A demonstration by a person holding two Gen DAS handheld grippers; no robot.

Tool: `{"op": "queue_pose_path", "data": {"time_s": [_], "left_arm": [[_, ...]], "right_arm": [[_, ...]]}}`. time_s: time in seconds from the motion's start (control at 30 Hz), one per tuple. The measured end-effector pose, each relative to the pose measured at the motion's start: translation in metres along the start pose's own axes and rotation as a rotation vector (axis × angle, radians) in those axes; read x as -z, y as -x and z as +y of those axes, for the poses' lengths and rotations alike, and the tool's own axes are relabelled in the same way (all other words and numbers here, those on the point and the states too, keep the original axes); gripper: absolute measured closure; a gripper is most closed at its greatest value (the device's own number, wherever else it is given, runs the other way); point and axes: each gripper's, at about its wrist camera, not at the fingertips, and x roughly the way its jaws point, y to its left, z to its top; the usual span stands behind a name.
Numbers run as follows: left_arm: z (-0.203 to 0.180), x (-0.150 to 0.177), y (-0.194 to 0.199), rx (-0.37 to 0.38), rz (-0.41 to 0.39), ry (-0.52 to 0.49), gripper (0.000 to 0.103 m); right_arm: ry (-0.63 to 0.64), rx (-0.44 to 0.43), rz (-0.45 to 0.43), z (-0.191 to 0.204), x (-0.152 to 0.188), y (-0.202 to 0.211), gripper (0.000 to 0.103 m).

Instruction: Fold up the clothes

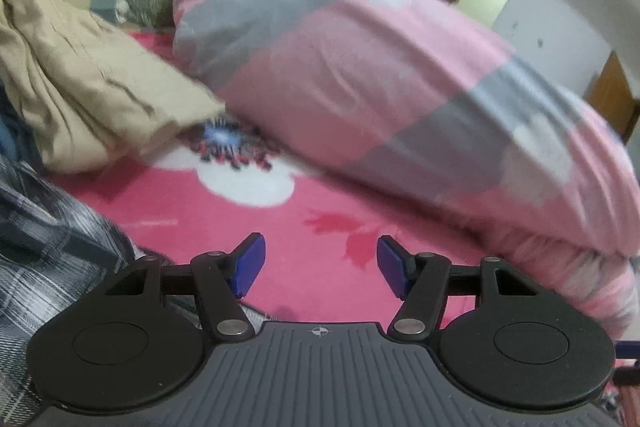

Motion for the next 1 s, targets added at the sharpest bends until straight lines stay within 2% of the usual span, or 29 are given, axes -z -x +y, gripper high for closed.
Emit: {"op": "queue_pose_path", "data": {"time_s": [0.07, 0.13, 0.23, 0.33, 0.43, 0.5, 0.6, 0.63, 0.9, 1.0], "left_arm": [[-0.002, 0.001, -0.003, -0.017, 0.011, -0.032, 0.041], [-0.005, 0.002, -0.006, -0.036, 0.012, -0.078, 0.041], [-0.007, 0.004, -0.016, -0.078, 0.053, -0.118, 0.041], [-0.005, 0.007, -0.02, -0.082, 0.092, -0.125, 0.041], [-0.005, 0.007, -0.017, -0.073, 0.078, -0.125, 0.041], [-0.005, 0.007, -0.017, -0.074, 0.076, -0.128, 0.041], [-0.005, 0.007, -0.017, -0.074, 0.072, -0.125, 0.041], [-0.005, 0.006, -0.015, -0.071, 0.064, -0.123, 0.041], [-0.01, 0.001, -0.003, -0.05, -0.012, -0.133, 0.041], [-0.013, 0.002, -0.003, -0.05, -0.021, -0.153, 0.041]], "right_arm": [[0.099, -0.1, 0.027, 0.037, -0.016, -0.048, 0.06], [0.182, -0.152, 0.052, 0.063, -0.027, -0.087, 0.064], [0.253, -0.198, 0.086, 0.074, -0.039, -0.126, 0.069], [0.31, -0.229, 0.114, 0.078, -0.043, -0.145, 0.071], [0.348, -0.241, 0.145, 0.082, -0.04, -0.158, 0.072], [0.349, -0.257, 0.153, 0.084, -0.037, -0.161, 0.077], [0.349, -0.265, 0.143, 0.084, -0.038, -0.157, 0.098], [0.359, -0.255, 0.133, 0.085, -0.038, -0.154, 0.1], [0.339, -0.175, 0.031, 0.084, -0.052, -0.134, 0.102], [0.337, -0.154, 0.035, 0.084, -0.054, -0.141, 0.102]]}}
